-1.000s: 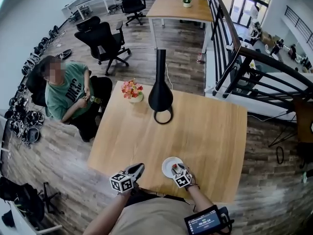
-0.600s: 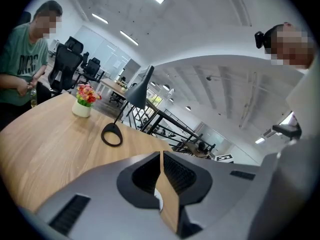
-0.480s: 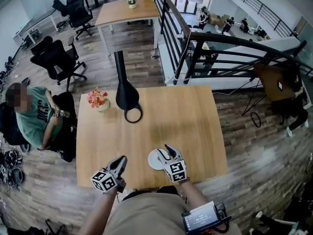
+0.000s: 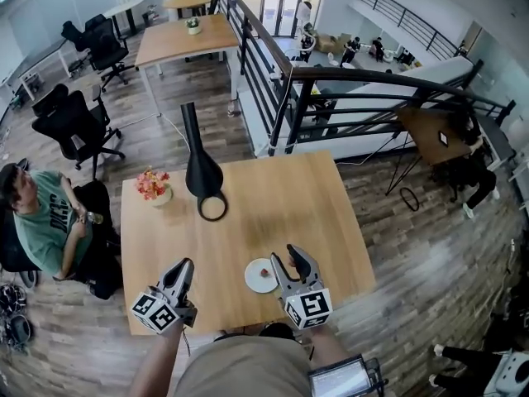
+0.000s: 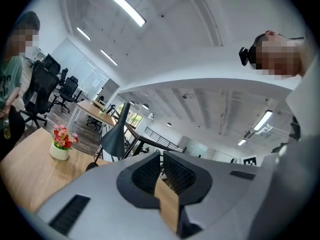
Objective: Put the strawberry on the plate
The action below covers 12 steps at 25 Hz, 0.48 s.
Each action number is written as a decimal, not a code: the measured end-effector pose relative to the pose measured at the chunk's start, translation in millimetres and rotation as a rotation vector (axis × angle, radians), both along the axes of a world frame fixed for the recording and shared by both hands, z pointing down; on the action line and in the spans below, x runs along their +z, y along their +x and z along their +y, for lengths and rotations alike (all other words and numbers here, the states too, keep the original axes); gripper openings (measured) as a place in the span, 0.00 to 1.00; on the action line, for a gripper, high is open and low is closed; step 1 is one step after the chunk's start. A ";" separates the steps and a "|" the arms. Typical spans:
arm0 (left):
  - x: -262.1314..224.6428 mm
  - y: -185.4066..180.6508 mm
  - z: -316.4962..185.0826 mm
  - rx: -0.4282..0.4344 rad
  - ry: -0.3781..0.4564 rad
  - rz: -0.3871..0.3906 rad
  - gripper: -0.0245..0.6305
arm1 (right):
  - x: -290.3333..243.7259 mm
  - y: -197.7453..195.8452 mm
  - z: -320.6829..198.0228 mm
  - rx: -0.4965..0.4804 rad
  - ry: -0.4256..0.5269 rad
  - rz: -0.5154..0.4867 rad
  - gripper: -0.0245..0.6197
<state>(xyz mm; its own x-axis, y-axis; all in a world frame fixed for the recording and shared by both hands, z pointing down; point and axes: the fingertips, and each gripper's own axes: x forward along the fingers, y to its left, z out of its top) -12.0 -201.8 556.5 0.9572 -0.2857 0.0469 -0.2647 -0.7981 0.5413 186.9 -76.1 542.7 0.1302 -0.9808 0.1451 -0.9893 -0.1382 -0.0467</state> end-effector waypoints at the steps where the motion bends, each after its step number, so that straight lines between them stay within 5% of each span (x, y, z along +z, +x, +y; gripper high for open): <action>1: -4.1 -3.7 -0.6 -0.003 0.004 0.003 0.04 | -7.8 -2.4 5.0 0.010 0.008 0.008 0.31; 9: 10.5 -32.0 0.3 -0.017 0.022 -0.016 0.04 | -12.6 -22.0 29.3 0.035 0.008 0.043 0.31; 12: 21.2 -41.8 3.7 -0.030 -0.004 -0.023 0.04 | -1.9 -27.1 31.4 0.028 -0.045 0.051 0.21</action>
<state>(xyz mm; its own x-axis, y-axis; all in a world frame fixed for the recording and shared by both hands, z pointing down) -53.8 -198.1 577.7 0.9466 -0.3145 0.0704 -0.3015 -0.7873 0.5378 159.8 -44.7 540.8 0.1662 -0.9693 0.1810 -0.9859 -0.1670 0.0107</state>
